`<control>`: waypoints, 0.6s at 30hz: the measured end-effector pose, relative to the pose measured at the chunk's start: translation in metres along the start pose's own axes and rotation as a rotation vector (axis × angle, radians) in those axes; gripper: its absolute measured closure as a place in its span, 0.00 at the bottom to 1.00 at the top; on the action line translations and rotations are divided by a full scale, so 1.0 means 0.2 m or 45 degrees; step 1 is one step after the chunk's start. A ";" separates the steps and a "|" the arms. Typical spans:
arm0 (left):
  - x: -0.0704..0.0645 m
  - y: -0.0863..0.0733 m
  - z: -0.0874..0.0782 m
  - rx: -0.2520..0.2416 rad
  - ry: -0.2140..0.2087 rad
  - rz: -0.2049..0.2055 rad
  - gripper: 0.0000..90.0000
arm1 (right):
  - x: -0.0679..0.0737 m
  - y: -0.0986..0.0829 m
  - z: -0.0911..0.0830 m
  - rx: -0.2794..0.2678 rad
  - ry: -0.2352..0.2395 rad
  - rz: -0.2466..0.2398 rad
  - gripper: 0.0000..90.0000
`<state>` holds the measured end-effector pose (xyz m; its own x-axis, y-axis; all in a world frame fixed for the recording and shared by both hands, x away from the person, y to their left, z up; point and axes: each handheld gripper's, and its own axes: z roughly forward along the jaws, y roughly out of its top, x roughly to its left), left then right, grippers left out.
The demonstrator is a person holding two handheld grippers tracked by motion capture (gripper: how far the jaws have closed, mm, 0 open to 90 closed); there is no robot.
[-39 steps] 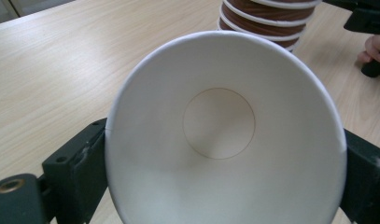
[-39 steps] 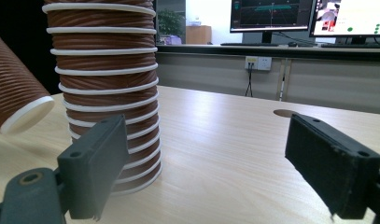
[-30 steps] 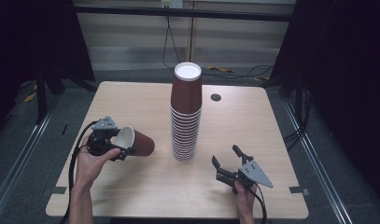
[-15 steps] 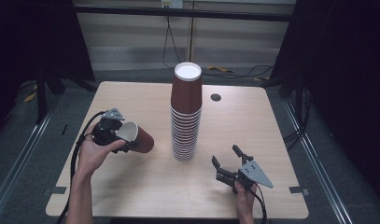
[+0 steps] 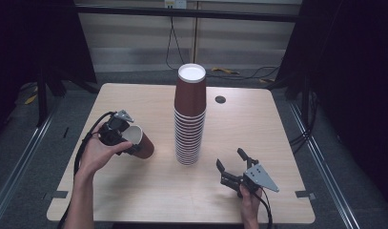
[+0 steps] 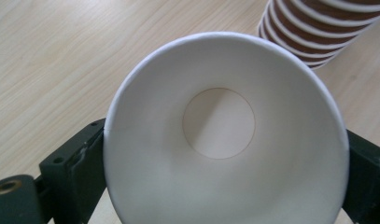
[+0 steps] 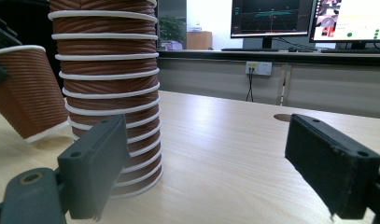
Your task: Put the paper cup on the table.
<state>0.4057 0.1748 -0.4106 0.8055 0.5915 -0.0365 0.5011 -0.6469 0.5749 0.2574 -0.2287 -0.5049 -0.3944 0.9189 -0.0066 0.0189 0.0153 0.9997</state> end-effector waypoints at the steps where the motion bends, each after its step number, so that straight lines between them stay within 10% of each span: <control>1: 0.00 0.00 0.01 -0.004 -0.010 0.003 0.07 | 0.00 0.00 0.00 -0.002 0.002 0.000 0.14; 18: -0.02 0.03 0.11 -0.051 -0.006 0.022 0.04 | 0.00 0.00 0.00 -0.003 0.002 0.000 0.14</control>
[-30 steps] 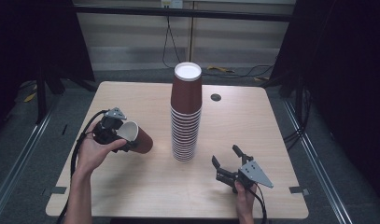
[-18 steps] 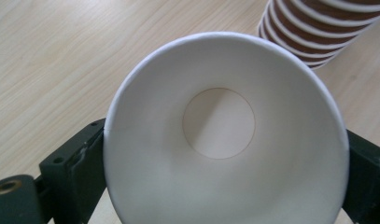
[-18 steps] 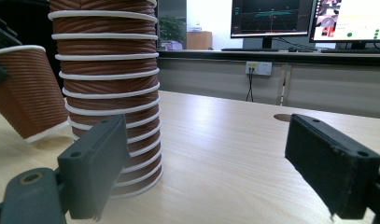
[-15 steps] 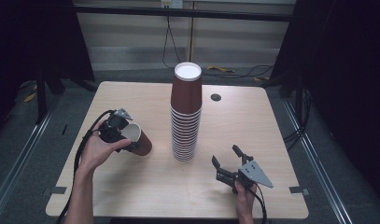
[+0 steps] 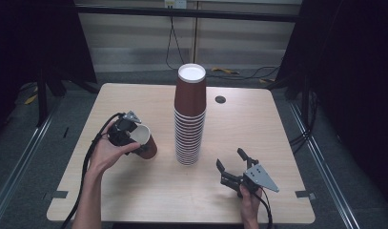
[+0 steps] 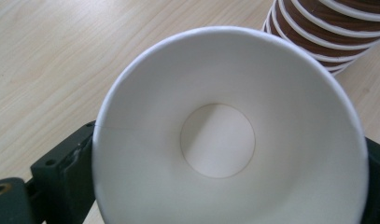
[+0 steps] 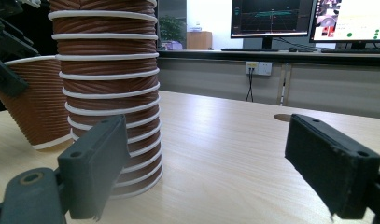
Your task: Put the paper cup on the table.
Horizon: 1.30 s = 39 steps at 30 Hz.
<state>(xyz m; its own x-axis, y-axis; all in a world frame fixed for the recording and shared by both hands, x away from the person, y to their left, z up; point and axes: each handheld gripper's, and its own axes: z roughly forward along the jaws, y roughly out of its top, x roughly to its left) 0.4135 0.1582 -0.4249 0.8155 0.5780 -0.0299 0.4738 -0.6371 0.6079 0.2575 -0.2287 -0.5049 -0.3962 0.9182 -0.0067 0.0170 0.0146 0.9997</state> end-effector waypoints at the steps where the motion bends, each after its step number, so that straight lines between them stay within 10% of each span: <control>1: 0.00 0.00 0.01 -0.023 0.006 -0.019 0.04 | 0.00 0.00 0.00 0.000 0.000 0.000 0.14; 16: 0.01 -0.04 0.06 -0.138 -0.024 -0.072 0.04 | 0.00 0.00 0.00 -0.002 0.003 0.000 0.14; 25: -0.02 -0.06 0.11 -0.163 0.051 0.007 0.05 | 0.00 0.00 0.00 -0.002 0.003 0.001 0.14; 39: -0.01 -0.16 0.16 -0.229 0.037 -0.061 0.13 | 0.00 0.00 0.00 -0.002 0.004 0.001 0.14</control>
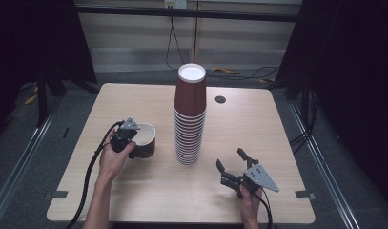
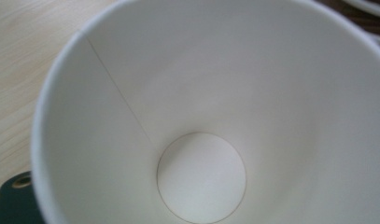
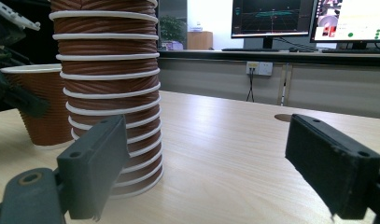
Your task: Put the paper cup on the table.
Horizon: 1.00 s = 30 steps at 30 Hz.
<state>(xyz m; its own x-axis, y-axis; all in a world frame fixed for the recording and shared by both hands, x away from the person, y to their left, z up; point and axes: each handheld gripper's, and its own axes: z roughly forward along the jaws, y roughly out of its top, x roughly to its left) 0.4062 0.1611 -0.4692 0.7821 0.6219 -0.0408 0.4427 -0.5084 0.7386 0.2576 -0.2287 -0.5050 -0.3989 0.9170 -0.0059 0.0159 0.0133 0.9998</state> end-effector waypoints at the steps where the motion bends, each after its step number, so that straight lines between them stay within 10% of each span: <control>1: 0.00 -0.01 0.00 -0.004 0.022 0.013 0.13 | 0.00 0.00 0.00 0.000 0.000 0.000 0.14; 30: -0.03 -0.18 0.00 -0.096 0.080 -0.118 0.17 | 0.00 0.00 0.00 -0.001 0.004 0.000 0.14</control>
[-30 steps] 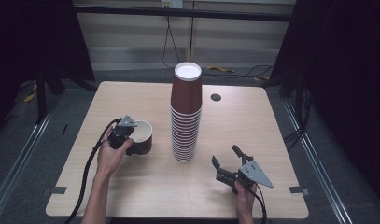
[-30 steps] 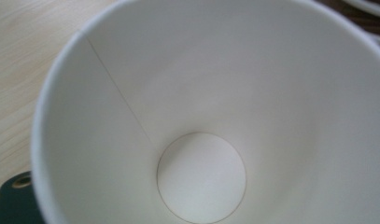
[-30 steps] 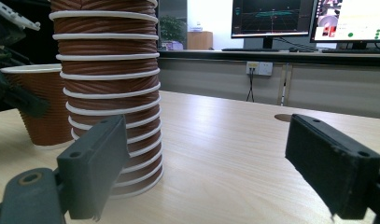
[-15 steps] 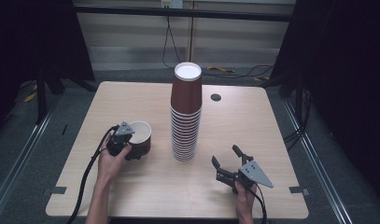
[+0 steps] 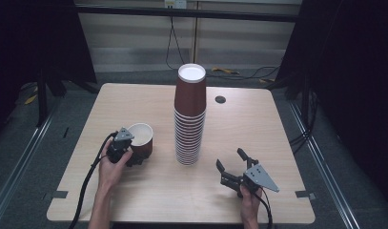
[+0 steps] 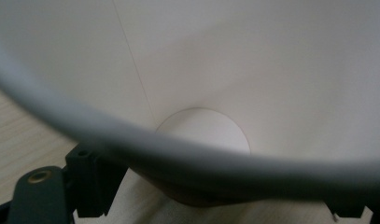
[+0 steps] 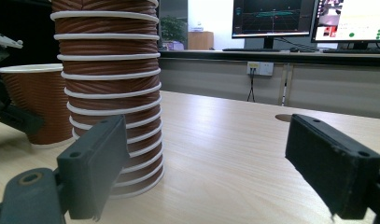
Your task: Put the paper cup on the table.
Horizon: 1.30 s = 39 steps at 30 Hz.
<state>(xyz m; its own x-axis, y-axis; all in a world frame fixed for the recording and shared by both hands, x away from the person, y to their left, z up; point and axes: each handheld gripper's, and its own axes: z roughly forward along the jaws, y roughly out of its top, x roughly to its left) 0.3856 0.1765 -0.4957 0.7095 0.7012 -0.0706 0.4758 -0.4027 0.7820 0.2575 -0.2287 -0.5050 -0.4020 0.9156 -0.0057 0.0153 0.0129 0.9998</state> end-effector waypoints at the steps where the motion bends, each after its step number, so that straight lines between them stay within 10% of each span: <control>1: 0.00 -0.01 0.00 -0.001 0.001 -0.012 0.17 | 0.00 0.00 0.00 0.000 0.000 0.000 0.14; 14: 0.00 -0.06 -0.10 -0.140 0.034 -0.064 0.18 | 0.00 0.00 0.00 0.000 0.001 -0.001 0.14; 39: -0.21 -0.17 -0.30 -0.406 0.072 -0.038 0.18 | 0.00 0.00 0.00 0.000 0.001 0.000 0.14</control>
<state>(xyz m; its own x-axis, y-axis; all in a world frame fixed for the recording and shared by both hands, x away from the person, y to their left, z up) 0.3075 0.1957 -0.4814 0.6637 0.7448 -0.0687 0.3026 -0.1833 0.9353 0.2576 -0.2287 -0.5050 -0.4026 0.9154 -0.0058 0.0152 0.0130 0.9998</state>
